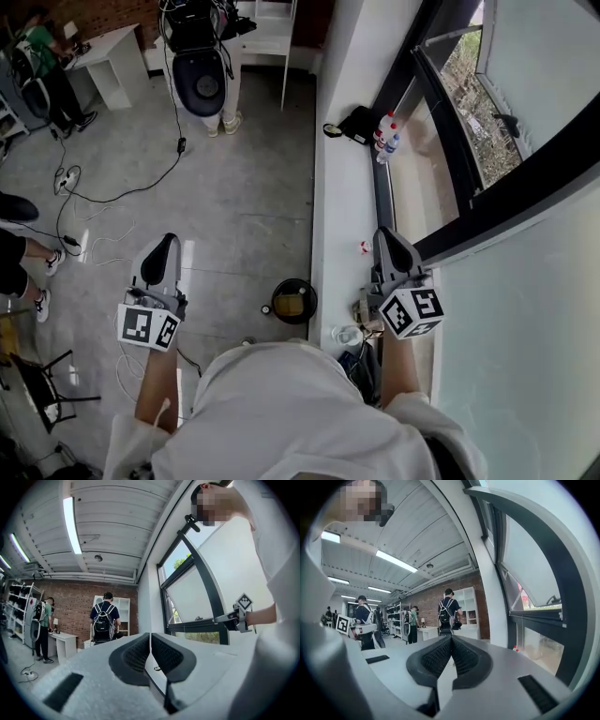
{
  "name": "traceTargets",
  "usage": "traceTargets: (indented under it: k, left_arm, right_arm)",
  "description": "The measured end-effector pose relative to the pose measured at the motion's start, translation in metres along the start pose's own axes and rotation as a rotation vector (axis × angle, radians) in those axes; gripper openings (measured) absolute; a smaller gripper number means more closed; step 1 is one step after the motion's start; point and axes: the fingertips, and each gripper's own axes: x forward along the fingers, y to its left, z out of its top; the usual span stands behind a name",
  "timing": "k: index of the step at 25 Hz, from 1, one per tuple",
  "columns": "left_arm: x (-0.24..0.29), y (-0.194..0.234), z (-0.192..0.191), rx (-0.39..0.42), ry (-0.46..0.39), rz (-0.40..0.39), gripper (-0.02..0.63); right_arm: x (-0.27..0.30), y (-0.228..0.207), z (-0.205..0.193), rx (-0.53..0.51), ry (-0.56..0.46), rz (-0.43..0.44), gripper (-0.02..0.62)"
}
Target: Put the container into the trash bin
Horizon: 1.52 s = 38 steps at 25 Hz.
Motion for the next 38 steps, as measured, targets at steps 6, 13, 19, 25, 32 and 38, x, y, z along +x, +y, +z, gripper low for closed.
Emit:
traceTargets:
  k: [6, 13, 19, 25, 32, 38]
  left_arm:
    - [-0.033, 0.016, 0.01, 0.001, -0.014, 0.09, 0.025]
    - [-0.033, 0.001, 0.005, -0.015, -0.006, 0.069, 0.025]
    - [-0.028, -0.021, 0.005, -0.019, -0.025, 0.018, 0.025]
    - [-0.033, -0.027, 0.004, -0.031, -0.026, 0.011, 0.026]
    - [-0.041, -0.036, -0.001, -0.042, -0.011, 0.004, 0.025]
    - [-0.045, -0.045, -0.001, -0.047, -0.004, -0.01, 0.026]
  right_arm:
    - [-0.028, 0.013, 0.018, -0.1, -0.039, -0.054, 0.0]
    - [-0.048, 0.012, 0.02, -0.101, -0.039, -0.075, 0.0]
    - [-0.048, 0.022, 0.022, -0.109, -0.047, -0.056, 0.0]
    - [-0.051, 0.033, 0.021, -0.143, -0.03, -0.033, 0.0]
    - [-0.062, 0.042, 0.018, -0.131, -0.061, -0.018, 0.0]
    - [-0.071, 0.042, 0.017, -0.127, -0.062, -0.027, 0.0]
